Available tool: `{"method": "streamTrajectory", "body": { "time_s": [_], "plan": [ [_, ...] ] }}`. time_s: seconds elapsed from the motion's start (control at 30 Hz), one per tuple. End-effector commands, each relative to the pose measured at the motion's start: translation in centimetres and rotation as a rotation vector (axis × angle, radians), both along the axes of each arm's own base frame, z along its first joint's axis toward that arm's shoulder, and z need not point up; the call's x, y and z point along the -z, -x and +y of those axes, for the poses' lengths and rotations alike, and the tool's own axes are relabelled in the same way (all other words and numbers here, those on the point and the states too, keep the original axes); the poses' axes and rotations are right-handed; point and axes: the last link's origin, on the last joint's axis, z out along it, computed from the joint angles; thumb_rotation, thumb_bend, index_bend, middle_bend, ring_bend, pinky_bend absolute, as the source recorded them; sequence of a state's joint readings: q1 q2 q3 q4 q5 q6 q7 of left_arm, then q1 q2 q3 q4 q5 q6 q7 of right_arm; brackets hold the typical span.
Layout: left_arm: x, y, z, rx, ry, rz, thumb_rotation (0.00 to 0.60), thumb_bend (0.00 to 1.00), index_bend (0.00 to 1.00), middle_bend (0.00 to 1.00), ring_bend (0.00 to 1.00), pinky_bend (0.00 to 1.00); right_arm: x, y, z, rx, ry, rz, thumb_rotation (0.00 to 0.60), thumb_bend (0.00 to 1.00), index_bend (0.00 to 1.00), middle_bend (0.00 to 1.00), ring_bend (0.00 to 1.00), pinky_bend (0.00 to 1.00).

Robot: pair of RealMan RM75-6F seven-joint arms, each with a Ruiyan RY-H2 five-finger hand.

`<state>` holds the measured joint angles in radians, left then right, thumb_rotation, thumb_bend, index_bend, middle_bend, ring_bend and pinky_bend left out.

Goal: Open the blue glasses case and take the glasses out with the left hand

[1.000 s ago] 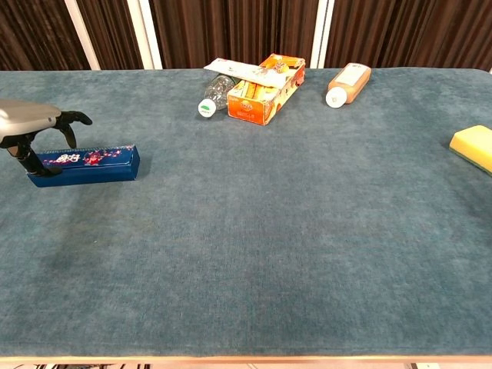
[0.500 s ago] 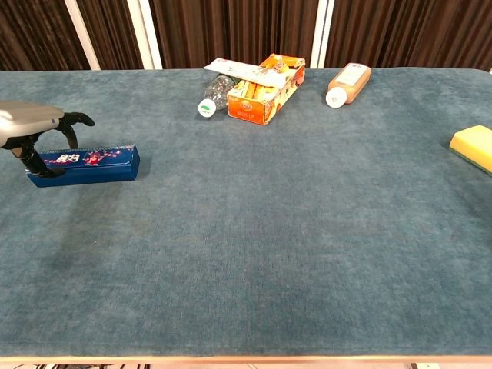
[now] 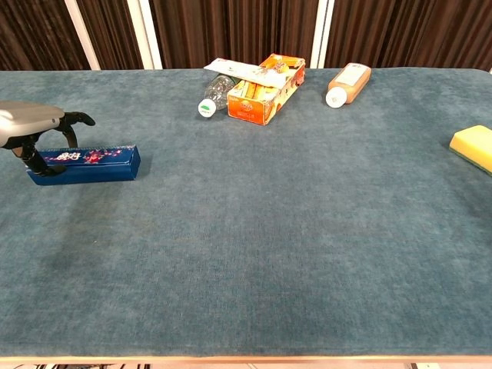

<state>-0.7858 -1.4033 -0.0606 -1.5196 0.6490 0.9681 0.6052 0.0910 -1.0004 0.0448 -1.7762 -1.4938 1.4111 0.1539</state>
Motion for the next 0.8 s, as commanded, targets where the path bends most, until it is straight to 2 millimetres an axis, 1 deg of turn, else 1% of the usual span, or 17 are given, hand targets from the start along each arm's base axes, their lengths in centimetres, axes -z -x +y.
{"method": "streamTrajectory", "body": {
  "time_s": [0.03, 0.13, 0.47, 0.8],
  "plan": [
    [0.00, -0.02, 0.01, 0.000, 0.001, -0.002, 0.600, 0.45, 0.01, 0.29, 0.00, 0.11, 0.01, 0.00, 0.00, 0.000, 0.000, 0.000, 0.600, 0.13, 0.00, 0.00, 0.00, 0.19],
    [0.03, -0.04, 0.05, 0.000, 0.002, -0.003, 0.600, 0.48, 0.01, 0.29, 0.00, 0.11, 0.00, 0.00, 0.01, 0.000, 0.001, 0.001, 0.600, 0.13, 0.00, 0.00, 0.00, 0.19],
    [0.22, -0.25, 0.52, 0.002, -0.005, -0.010, 0.600, 0.49, 0.02, 0.29, 0.00, 0.11, -0.01, 0.02, -0.01, 0.001, 0.001, 0.001, 0.600, 0.13, 0.00, 0.00, 0.00, 0.19],
    [0.26, -0.23, 0.77, -0.001, -0.005, -0.016, 0.600, 0.57, 0.03, 0.29, 0.00, 0.11, 0.03, 0.06, -0.03, 0.004, 0.000, 0.003, 0.600, 0.13, 0.00, 0.00, 0.00, 0.19]
  ]
}}
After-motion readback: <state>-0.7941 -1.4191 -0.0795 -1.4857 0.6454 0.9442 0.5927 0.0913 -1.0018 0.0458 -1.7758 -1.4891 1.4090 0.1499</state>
